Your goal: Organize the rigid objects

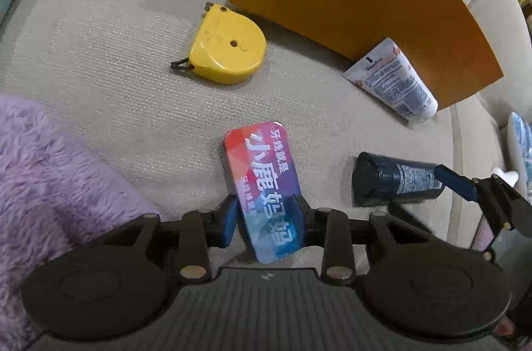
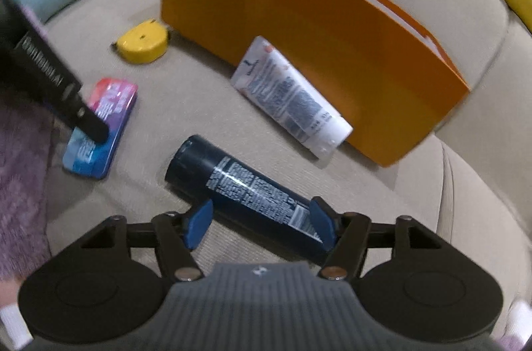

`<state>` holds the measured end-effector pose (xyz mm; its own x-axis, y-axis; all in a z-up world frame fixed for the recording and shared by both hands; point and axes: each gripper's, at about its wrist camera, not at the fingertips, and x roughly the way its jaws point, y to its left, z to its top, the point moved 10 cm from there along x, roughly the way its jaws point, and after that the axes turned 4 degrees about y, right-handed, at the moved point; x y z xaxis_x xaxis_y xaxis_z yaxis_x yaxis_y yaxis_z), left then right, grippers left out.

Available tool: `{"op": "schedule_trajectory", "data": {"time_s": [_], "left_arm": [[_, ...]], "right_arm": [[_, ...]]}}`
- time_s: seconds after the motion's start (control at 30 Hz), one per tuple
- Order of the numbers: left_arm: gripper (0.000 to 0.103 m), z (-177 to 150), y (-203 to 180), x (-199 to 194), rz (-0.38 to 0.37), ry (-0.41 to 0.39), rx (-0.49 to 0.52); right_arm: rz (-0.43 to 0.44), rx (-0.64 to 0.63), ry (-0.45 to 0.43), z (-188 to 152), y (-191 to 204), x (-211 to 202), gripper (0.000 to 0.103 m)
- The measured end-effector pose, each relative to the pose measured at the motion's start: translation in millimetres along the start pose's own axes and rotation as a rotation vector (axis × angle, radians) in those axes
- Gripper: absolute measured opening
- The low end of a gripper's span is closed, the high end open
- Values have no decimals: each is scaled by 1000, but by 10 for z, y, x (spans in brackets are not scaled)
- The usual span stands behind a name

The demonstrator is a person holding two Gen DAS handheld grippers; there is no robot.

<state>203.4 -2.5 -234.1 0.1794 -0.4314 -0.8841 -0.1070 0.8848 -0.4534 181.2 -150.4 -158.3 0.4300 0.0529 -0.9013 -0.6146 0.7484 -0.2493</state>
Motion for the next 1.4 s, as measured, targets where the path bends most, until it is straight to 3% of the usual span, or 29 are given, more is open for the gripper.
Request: {"op": "schedule_trajectory", "data": {"time_s": [0.17, 0.27, 0.37, 0.57, 0.67, 0.83, 0.97, 1.03, 1.07, 1.13, 1.2, 1.27, 1.37, 1.4], "left_arm": [[40, 55, 14, 2, -38, -8, -29], [40, 86, 5, -2, -47, -12, -36], [38, 132, -43, -13, -41, -31, -29], [38, 178, -152, 8, -35, -50, 30], [44, 177, -92, 4, -49, -24, 0], [46, 190, -32, 36, -86, -4, -49], [40, 177, -81, -29, -36, -19, -37], [39, 179, -126, -124, -6, -70, -11], [39, 185, -167, -167, -11, -87, 12], [39, 169, -268, -235, -52, -88, 37], [39, 145, -392, -225, -112, -62, 30], [39, 110, -500, -151, -150, -26, 21], [39, 78, -618, 1, -129, 10, 10], [39, 76, -641, 36, -124, 21, 1]], "right_arm": [[-33, -176, 7, 55, 158, 134, 66], [-8, -139, 16, 134, 132, 169, 64], [43, -1, 40, 214, 14, 194, 61], [304, 446, 118, 261, -183, 198, 51], [375, 544, 140, 233, -193, 200, 49], [483, 641, 169, 198, -202, 214, 49], [463, 667, 155, 170, -263, 144, 49], [463, 671, 147, 162, -303, 108, 44], [460, 673, 142, 157, -334, 92, 41], [452, 688, 134, 127, -400, 65, 27], [420, 704, 130, 81, -489, 64, 21], [354, 680, 96, 96, -590, 48, 21], [235, 562, 38, 212, -727, -21, 25], [193, 507, 15, 265, -769, -50, 34]]}}
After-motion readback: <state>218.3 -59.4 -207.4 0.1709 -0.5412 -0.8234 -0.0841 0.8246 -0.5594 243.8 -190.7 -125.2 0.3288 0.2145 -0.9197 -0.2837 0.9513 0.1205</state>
